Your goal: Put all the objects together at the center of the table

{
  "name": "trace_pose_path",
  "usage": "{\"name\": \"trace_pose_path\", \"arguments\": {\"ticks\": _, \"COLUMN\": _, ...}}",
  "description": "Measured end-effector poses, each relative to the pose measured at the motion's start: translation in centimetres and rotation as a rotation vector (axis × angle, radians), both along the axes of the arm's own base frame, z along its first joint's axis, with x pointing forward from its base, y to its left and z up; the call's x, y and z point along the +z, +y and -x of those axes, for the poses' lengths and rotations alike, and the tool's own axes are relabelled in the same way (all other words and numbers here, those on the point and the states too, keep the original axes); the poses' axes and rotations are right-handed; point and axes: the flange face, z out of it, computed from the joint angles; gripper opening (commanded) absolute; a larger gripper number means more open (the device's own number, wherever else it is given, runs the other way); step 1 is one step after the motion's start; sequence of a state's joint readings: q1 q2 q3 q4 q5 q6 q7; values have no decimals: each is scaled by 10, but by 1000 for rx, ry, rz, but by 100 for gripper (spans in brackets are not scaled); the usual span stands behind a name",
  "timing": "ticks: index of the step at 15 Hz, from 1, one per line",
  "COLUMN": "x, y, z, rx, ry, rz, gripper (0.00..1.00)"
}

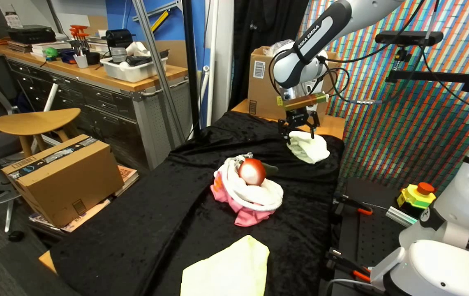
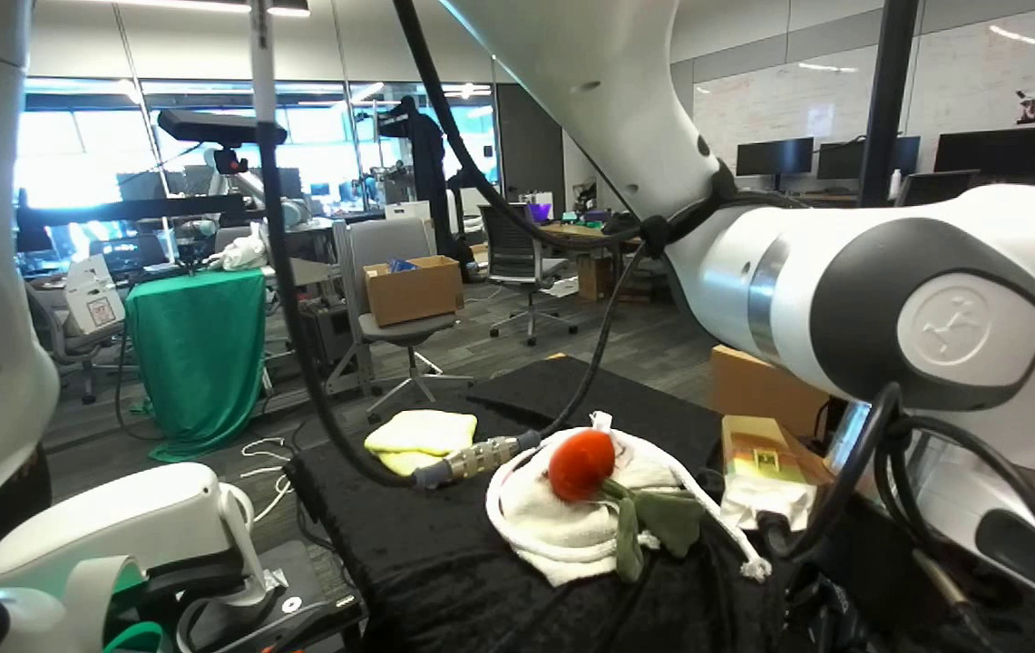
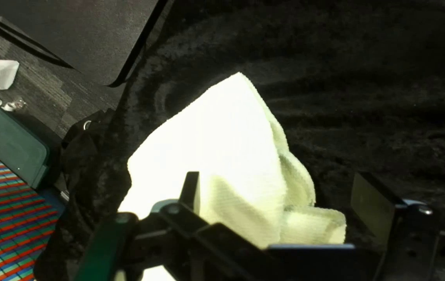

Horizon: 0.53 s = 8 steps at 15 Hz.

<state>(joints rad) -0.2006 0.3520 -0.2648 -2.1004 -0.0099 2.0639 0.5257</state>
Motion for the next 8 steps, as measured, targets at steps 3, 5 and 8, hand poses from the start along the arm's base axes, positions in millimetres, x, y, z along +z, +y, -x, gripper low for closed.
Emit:
{"name": "trace_pose_path", "arguments": {"ticks": 3, "x": -15, "y": -8, "z": 8, "rx": -39, "ry": 25, "rz": -18, "gripper": 100}}
{"name": "trace_pose_path", "arguments": {"ticks": 5, "x": -23, "y": -14, "z": 14, "rx": -62, "ry": 42, "rz": -28, "gripper": 100}}
{"name": "trace_pose_path", "arguments": {"ticks": 8, "x": -31, "y": -21, "z": 21, "rx": -88, "ry": 59, "rz": -36, "gripper": 100}}
